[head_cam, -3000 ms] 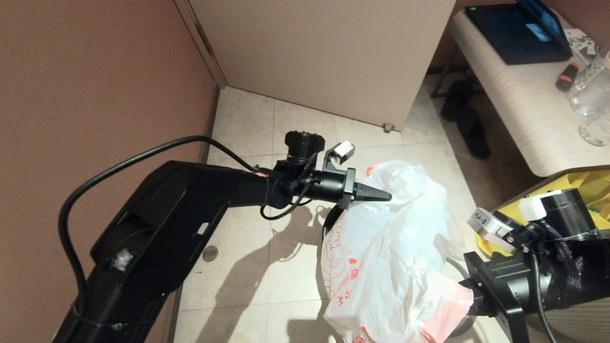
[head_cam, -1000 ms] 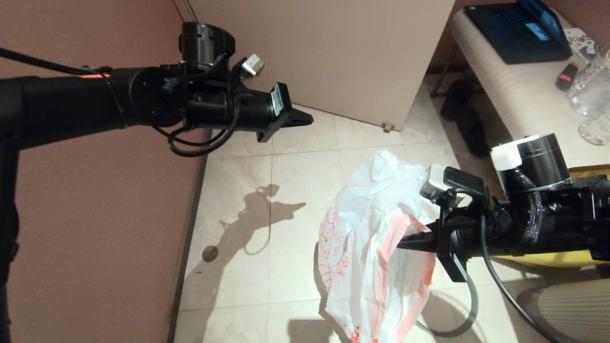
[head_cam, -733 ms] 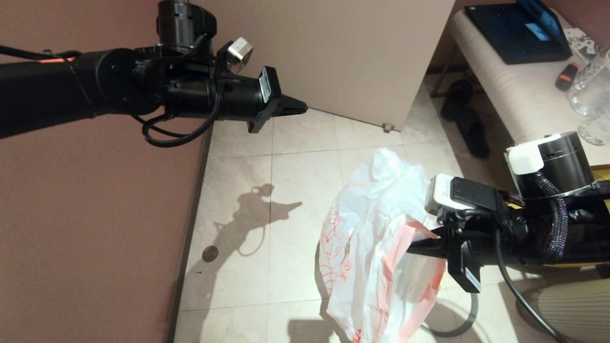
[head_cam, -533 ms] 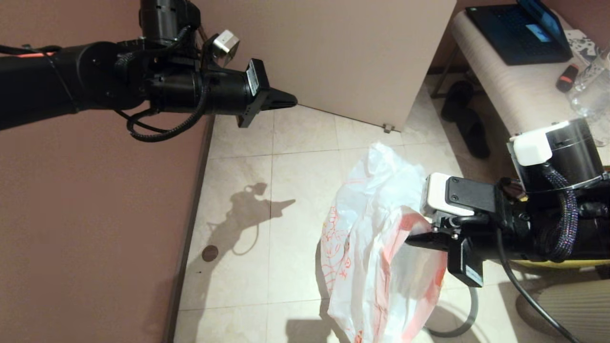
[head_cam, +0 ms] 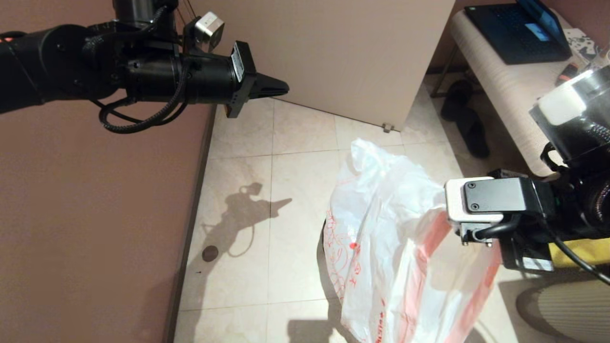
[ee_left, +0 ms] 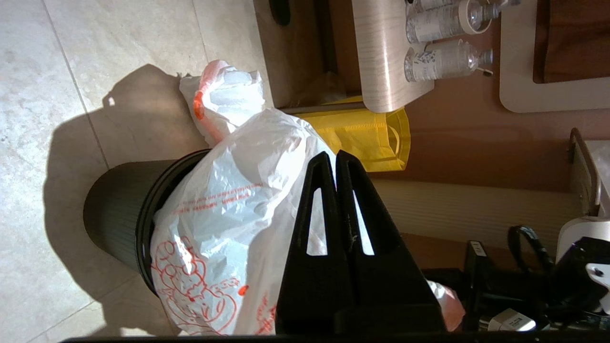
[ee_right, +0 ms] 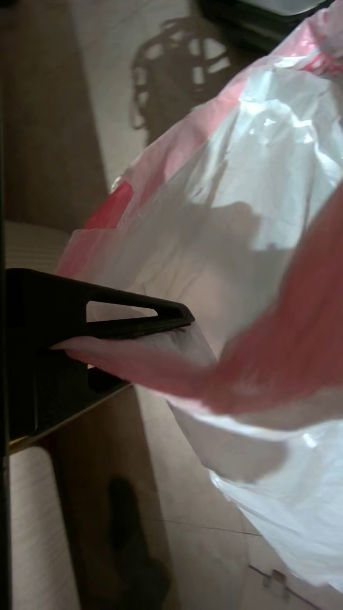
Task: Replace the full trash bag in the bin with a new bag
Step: Put the new garbage bag on the trash can
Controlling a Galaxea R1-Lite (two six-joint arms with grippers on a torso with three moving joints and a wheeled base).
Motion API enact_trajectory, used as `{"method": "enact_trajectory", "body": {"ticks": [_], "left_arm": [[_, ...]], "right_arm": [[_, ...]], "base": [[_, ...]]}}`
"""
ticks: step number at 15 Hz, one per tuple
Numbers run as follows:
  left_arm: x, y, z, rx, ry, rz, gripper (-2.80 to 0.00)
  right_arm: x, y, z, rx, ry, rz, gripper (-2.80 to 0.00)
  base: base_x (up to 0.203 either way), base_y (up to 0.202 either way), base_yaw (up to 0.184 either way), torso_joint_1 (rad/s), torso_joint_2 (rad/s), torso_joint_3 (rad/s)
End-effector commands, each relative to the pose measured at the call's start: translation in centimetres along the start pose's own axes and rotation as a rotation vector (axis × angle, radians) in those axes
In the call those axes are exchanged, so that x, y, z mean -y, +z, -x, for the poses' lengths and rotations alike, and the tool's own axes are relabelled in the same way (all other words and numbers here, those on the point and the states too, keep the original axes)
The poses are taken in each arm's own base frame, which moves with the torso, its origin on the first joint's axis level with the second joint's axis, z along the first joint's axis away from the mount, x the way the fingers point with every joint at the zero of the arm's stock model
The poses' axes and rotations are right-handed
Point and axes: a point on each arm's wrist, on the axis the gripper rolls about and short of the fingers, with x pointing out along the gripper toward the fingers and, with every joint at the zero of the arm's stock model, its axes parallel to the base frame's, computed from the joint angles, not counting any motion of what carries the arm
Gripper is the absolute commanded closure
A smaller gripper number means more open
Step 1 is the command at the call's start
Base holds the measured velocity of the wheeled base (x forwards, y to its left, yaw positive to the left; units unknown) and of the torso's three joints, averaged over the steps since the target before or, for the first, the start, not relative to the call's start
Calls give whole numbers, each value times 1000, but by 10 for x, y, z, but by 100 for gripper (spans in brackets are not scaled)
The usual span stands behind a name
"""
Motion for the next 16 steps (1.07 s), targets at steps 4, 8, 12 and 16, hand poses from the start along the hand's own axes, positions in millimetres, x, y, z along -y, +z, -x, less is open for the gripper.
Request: {"method": "enact_trajectory", "body": {"ticks": [4,8,12,16], "left_arm": [[5,0,3,0,-10,0,0],[7,-2,4,-3,-14,-3,0],[1,-4,-5,-20,-10,5,0],[-27,-11,-29,-99,-53,40,0]], "right_arm": [[11,-9,13,-152,-36,244,0],[26,-2,18,-135,-93,251,0],[35,1,10,-165,-97,348,0],[36,5,-6,-170,-68,387,0]], "base": [[0,0,0,0,0,0],[0,0,0,0,0,0],[0,0,0,0,0,0],[0,0,0,0,0,0]]}}
